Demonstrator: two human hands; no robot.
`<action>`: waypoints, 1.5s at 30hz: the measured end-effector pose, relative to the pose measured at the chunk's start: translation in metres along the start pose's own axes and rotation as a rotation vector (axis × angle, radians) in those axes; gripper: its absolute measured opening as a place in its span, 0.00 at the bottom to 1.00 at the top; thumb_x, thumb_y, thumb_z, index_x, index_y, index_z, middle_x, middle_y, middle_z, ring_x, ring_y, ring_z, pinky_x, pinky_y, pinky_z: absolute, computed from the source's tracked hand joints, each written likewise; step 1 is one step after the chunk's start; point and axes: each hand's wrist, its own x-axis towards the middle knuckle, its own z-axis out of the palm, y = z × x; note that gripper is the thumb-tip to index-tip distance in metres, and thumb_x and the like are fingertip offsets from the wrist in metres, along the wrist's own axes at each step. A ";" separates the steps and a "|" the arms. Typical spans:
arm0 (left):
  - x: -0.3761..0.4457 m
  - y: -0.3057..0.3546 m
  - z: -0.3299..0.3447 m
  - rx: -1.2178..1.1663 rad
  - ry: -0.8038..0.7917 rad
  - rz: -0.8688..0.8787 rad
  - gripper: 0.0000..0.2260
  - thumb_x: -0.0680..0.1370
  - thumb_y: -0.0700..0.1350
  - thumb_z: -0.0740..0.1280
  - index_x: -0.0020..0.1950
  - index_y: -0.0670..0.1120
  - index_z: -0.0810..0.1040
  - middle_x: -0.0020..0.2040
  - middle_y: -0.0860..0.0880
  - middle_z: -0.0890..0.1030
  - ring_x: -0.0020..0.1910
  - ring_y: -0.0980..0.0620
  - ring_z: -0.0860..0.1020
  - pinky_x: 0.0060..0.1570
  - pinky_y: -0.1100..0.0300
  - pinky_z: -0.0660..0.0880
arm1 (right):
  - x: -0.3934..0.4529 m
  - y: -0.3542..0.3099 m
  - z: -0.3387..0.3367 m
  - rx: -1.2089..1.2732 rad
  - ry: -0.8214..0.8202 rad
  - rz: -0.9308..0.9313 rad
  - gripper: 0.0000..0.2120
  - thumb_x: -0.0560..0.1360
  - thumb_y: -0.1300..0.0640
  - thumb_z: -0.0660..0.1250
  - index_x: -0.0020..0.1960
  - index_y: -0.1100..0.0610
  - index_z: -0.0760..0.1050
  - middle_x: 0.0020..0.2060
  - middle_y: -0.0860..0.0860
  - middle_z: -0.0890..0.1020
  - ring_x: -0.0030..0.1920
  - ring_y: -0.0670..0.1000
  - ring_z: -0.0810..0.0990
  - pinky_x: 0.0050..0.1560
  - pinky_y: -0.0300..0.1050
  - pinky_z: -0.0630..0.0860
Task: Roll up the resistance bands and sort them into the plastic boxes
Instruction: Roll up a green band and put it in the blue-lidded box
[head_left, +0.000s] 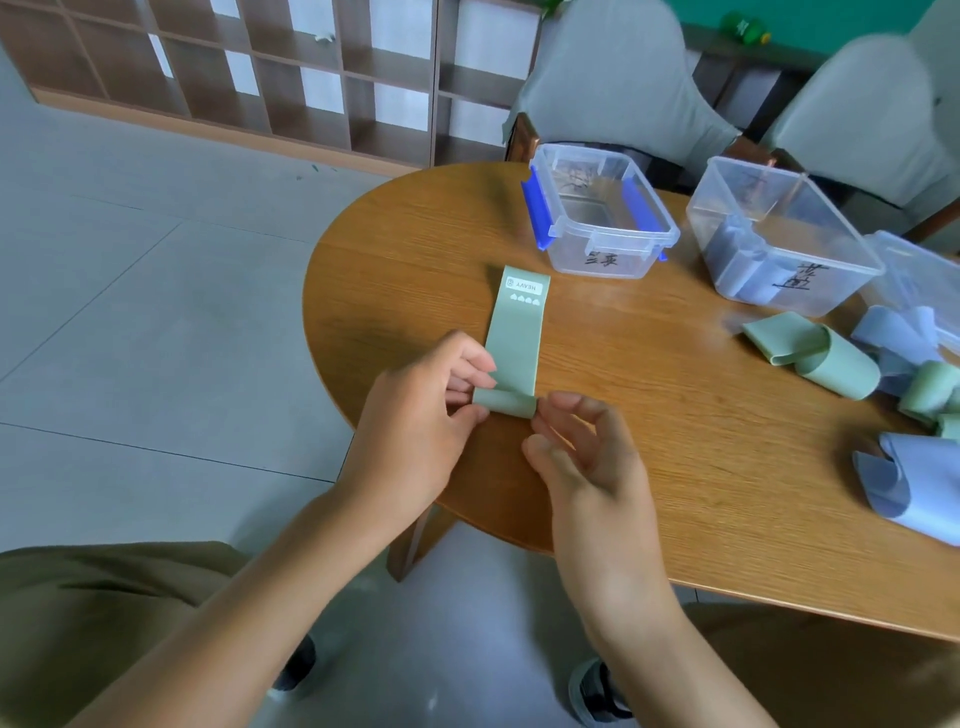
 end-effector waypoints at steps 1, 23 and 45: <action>-0.001 0.000 0.001 -0.006 0.009 -0.004 0.14 0.73 0.34 0.75 0.51 0.50 0.79 0.46 0.59 0.83 0.48 0.64 0.81 0.51 0.64 0.80 | -0.001 0.001 0.001 -0.012 -0.005 -0.005 0.13 0.79 0.66 0.65 0.59 0.51 0.74 0.56 0.43 0.82 0.57 0.35 0.80 0.63 0.41 0.76; -0.011 0.006 -0.001 0.061 -0.022 0.029 0.12 0.73 0.37 0.75 0.48 0.50 0.77 0.45 0.58 0.84 0.44 0.62 0.83 0.47 0.57 0.82 | -0.009 0.027 -0.007 -0.825 -0.034 -0.488 0.21 0.79 0.59 0.62 0.71 0.55 0.73 0.68 0.50 0.73 0.68 0.49 0.72 0.69 0.38 0.67; -0.020 0.002 0.002 0.611 0.051 0.277 0.11 0.76 0.45 0.70 0.57 0.44 0.83 0.63 0.49 0.81 0.64 0.44 0.75 0.49 0.50 0.81 | 0.029 0.017 -0.003 -1.025 -0.091 -0.533 0.25 0.75 0.58 0.49 0.67 0.58 0.75 0.64 0.55 0.77 0.62 0.59 0.73 0.62 0.56 0.73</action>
